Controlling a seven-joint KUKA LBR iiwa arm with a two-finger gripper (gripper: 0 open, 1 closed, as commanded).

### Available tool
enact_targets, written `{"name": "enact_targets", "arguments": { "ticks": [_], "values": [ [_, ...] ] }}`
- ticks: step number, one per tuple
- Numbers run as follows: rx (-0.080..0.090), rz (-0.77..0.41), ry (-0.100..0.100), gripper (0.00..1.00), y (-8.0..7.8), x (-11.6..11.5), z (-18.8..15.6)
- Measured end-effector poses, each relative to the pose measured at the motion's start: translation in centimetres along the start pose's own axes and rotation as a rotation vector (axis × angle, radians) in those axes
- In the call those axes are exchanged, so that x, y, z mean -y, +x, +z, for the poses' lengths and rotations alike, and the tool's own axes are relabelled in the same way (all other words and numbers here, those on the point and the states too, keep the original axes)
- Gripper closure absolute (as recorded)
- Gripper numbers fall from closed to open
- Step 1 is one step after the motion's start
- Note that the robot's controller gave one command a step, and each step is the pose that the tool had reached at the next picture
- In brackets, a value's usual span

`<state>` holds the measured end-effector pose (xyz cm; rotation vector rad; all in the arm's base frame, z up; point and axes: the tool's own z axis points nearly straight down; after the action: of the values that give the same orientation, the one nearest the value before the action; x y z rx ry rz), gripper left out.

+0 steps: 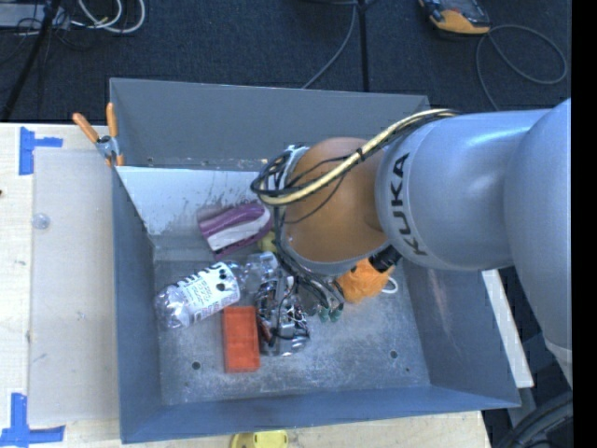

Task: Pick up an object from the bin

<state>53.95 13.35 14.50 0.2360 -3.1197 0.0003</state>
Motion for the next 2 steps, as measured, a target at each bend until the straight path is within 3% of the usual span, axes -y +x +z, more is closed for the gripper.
{"name": "enact_targets", "arguments": {
  "ticks": [1, 2],
  "values": [
    [0.000, 0.001, 0.000, 0.00, 0.0, 0.0, 0.0],
    [0.000, -0.018, 0.000, 0.00, 1.5, 0.2, 1.0]
  ]
}}
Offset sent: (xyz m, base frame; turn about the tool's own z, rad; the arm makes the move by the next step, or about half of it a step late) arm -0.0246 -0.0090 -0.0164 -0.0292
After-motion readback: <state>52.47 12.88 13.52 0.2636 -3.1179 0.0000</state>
